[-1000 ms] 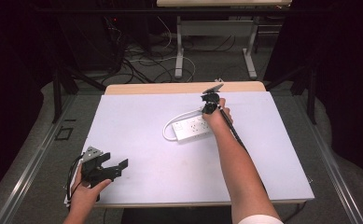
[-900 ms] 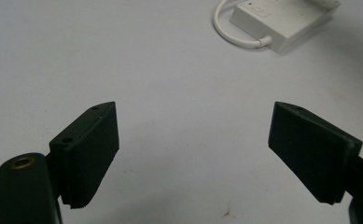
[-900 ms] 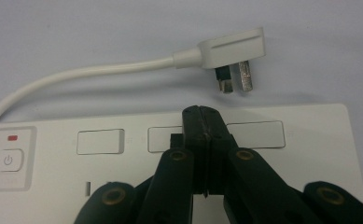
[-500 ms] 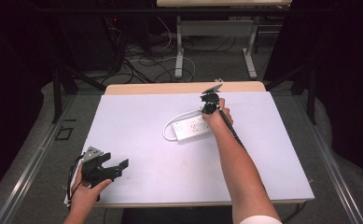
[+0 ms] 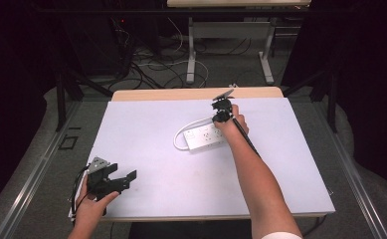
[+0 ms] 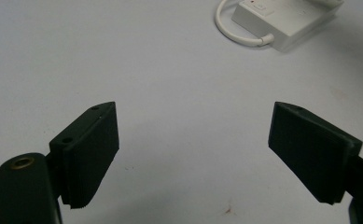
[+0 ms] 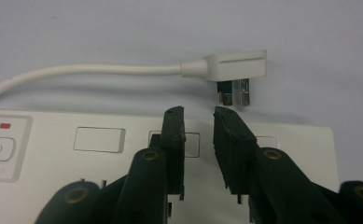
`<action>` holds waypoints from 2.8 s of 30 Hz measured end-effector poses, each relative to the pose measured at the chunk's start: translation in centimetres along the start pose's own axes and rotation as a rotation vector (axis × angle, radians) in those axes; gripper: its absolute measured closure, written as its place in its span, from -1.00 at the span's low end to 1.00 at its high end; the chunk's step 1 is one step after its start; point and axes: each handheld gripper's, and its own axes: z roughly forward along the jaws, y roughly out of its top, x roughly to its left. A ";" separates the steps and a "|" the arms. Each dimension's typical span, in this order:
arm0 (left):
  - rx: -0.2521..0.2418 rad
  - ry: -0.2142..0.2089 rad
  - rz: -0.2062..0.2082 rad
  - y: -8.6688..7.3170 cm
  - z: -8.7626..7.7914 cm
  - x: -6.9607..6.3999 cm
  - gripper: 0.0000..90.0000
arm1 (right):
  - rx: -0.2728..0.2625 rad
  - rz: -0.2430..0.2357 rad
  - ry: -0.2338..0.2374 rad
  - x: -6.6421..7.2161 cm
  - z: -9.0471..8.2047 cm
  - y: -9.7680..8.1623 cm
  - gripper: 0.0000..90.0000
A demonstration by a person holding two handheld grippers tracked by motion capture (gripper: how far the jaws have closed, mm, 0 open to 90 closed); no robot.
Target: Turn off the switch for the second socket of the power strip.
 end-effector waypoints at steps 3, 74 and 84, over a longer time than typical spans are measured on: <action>0.008 -0.001 0.002 0.0 -0.1 0.0 -0.64 | -0.023 -0.006 -0.004 0.0 -0.1 0.0 0.45; -0.007 0.010 0.004 0.1 0.0 -0.2 -0.64 | -0.172 -0.137 0.051 0.9 -7.8 -1.8 -1.00; -0.009 0.017 0.006 0.1 -0.1 -0.2 -0.65 | -0.203 -0.175 0.071 1.2 -9.0 -3.5 -1.00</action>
